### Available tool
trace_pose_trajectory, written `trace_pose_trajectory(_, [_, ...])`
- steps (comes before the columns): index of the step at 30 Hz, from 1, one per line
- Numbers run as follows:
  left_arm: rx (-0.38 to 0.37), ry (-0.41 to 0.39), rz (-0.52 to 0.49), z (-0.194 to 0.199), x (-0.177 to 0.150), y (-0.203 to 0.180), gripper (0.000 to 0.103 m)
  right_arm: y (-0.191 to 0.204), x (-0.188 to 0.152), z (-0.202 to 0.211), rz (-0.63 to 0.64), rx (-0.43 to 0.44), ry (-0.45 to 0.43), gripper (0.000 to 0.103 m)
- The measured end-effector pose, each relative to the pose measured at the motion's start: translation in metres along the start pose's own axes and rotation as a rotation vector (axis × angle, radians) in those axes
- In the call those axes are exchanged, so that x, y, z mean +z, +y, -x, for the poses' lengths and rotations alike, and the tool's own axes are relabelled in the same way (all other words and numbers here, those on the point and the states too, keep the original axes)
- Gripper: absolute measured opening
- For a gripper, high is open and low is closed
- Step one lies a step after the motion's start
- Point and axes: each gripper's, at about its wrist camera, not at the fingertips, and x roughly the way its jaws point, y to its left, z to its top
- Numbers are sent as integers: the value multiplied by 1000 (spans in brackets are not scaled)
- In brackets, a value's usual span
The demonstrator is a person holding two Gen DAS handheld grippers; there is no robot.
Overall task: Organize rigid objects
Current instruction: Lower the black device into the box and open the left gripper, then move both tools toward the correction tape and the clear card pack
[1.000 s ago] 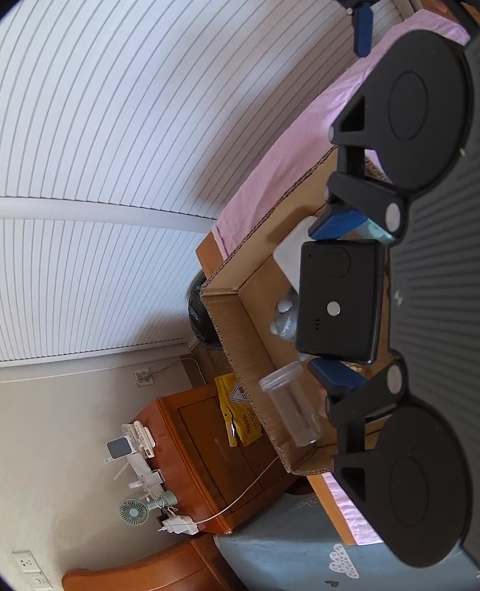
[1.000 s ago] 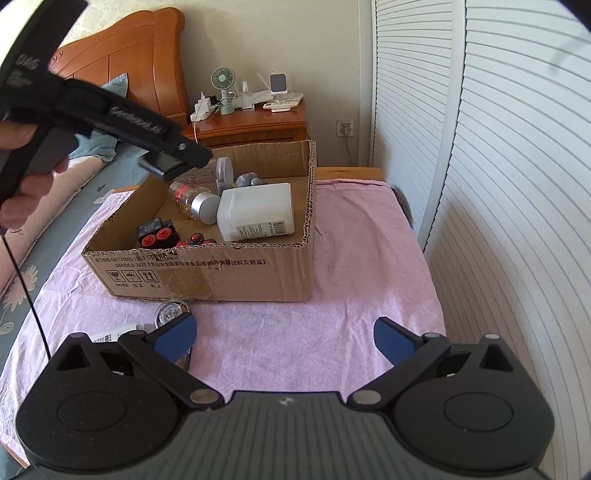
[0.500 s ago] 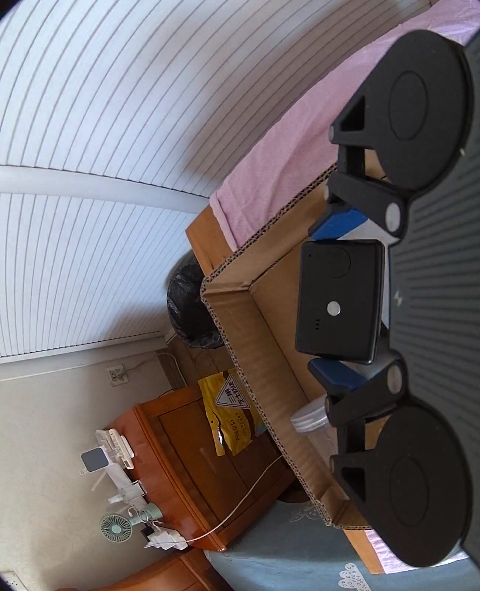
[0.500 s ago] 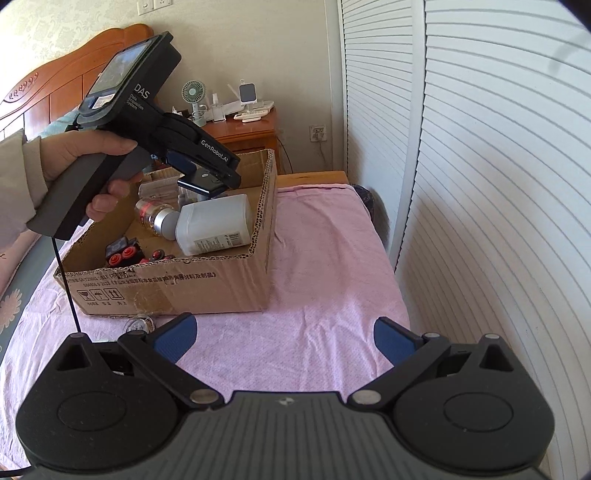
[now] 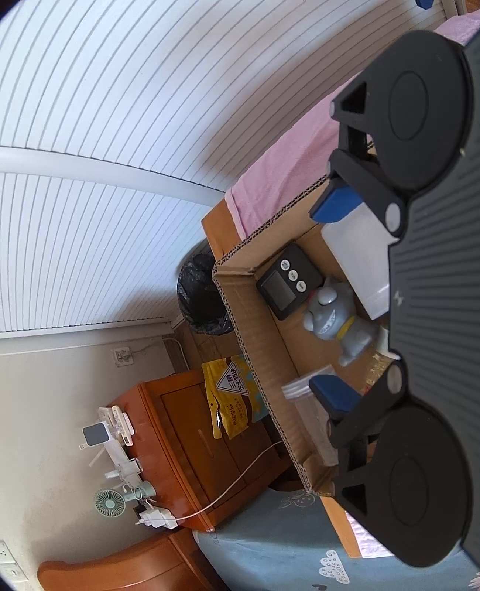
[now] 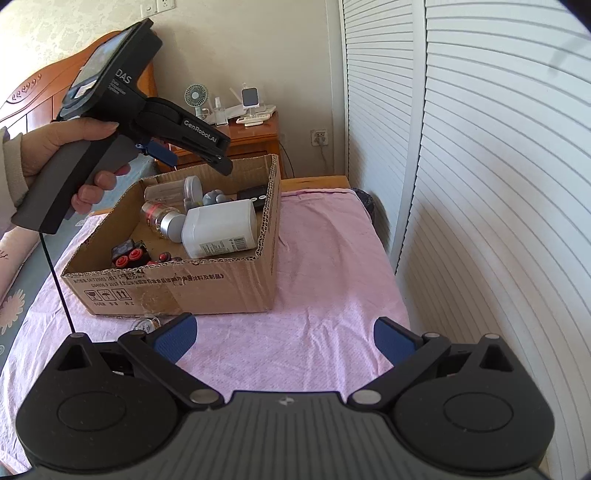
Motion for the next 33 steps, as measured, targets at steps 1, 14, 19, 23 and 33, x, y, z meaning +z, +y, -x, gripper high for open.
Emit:
trace_pose_trajectory(1, [2,-5,1,8,-3,1,95,1,0,2,-2,3,-2,103])
trace_pose_trajectory(14, [63,-12,19,107,-84,9,96,16,-7,27,-13,66,-15,103])
trace_pose_trajectory(19, [109,17,107,123,-128,12,96,21,-11,32,-10,89,-15,103])
trace_pose_trajectory(23, [144,59,175,117,-164,14,96,23,-16,31,-5,112,-7,103])
trace_pose_trajectory(33, [108,87,253,84,-243,7,96,26,-32,3,42,121,67,103])
